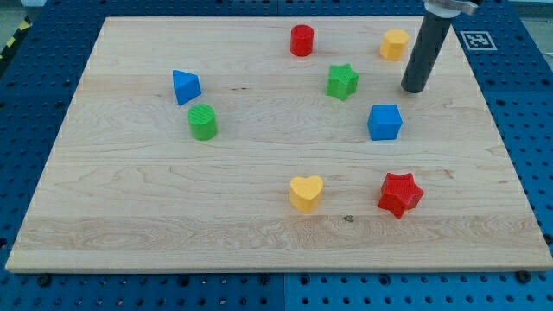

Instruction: Move the green star towards the center

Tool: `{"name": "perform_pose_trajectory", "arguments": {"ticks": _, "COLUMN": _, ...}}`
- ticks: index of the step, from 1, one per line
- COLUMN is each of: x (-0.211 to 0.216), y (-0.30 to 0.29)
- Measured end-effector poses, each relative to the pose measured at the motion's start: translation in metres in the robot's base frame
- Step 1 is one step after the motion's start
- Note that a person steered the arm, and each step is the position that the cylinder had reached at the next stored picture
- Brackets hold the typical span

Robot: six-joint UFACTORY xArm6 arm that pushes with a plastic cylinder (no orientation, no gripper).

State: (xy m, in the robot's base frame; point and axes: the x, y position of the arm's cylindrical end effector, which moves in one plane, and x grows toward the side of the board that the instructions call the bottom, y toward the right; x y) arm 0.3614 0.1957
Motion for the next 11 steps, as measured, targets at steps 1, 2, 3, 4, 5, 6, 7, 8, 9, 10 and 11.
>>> {"name": "perform_pose_trajectory", "arguments": {"ticks": 1, "x": 0.0, "y": 0.0}}
{"name": "perform_pose_trajectory", "arguments": {"ticks": 2, "x": -0.002, "y": 0.0}}
{"name": "perform_pose_trajectory", "arguments": {"ticks": 3, "x": -0.018, "y": -0.006}}
{"name": "perform_pose_trajectory", "arguments": {"ticks": 4, "x": -0.021, "y": -0.024}}
{"name": "perform_pose_trajectory", "arguments": {"ticks": 5, "x": -0.014, "y": -0.056}}
{"name": "perform_pose_trajectory", "arguments": {"ticks": 6, "x": -0.014, "y": -0.064}}
{"name": "perform_pose_trajectory", "arguments": {"ticks": 7, "x": -0.013, "y": -0.081}}
{"name": "perform_pose_trajectory", "arguments": {"ticks": 8, "x": -0.001, "y": -0.106}}
{"name": "perform_pose_trajectory", "arguments": {"ticks": 9, "x": 0.014, "y": -0.12}}
{"name": "perform_pose_trajectory", "arguments": {"ticks": 10, "x": 0.028, "y": -0.12}}
{"name": "perform_pose_trajectory", "arguments": {"ticks": 11, "x": 0.033, "y": -0.12}}
